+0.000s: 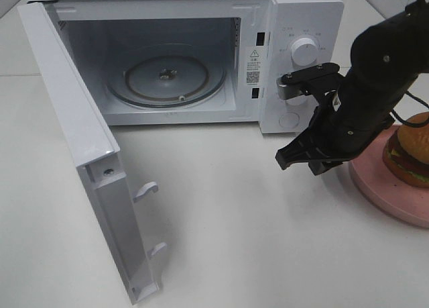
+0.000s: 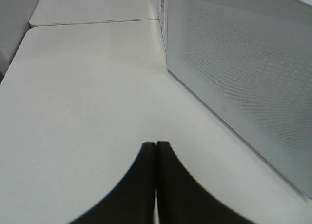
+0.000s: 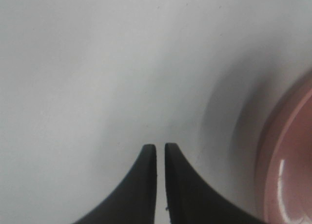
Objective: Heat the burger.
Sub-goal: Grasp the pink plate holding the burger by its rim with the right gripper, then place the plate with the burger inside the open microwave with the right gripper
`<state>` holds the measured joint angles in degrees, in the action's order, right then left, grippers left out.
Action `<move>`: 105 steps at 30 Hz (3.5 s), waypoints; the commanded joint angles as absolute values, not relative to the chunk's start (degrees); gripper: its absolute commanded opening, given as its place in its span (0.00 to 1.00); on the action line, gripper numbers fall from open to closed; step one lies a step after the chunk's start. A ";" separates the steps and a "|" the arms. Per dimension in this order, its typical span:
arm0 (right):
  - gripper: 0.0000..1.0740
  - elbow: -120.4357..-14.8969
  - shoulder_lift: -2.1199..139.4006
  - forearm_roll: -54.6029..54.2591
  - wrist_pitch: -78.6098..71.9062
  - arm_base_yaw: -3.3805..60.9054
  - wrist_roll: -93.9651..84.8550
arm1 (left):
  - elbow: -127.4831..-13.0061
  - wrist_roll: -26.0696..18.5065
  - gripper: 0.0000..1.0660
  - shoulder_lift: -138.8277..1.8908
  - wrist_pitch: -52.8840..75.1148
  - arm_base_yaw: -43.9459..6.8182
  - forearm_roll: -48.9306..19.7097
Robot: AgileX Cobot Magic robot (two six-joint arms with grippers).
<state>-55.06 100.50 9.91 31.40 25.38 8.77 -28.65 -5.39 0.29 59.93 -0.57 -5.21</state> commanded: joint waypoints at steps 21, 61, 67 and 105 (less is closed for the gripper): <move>0.76 -60.85 100.04 8.88 46.47 25.32 8.42 | -28.48 -5.56 0.00 1.43 59.42 -0.74 -5.61; 0.54 -60.85 116.43 12.09 35.07 9.97 7.33 | -28.48 -5.56 0.00 1.43 59.42 -0.74 -5.61; 0.27 -60.85 116.43 12.09 35.47 9.97 7.39 | -28.48 -5.56 0.00 1.43 59.42 -0.74 -5.61; 0.00 -48.93 101.41 22.63 29.97 10.14 8.37 | -28.48 -5.56 0.00 1.43 59.42 -0.74 -5.61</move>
<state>-50.42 103.65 20.80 31.17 10.43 7.68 -28.65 -5.39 0.29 59.93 -0.57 -5.21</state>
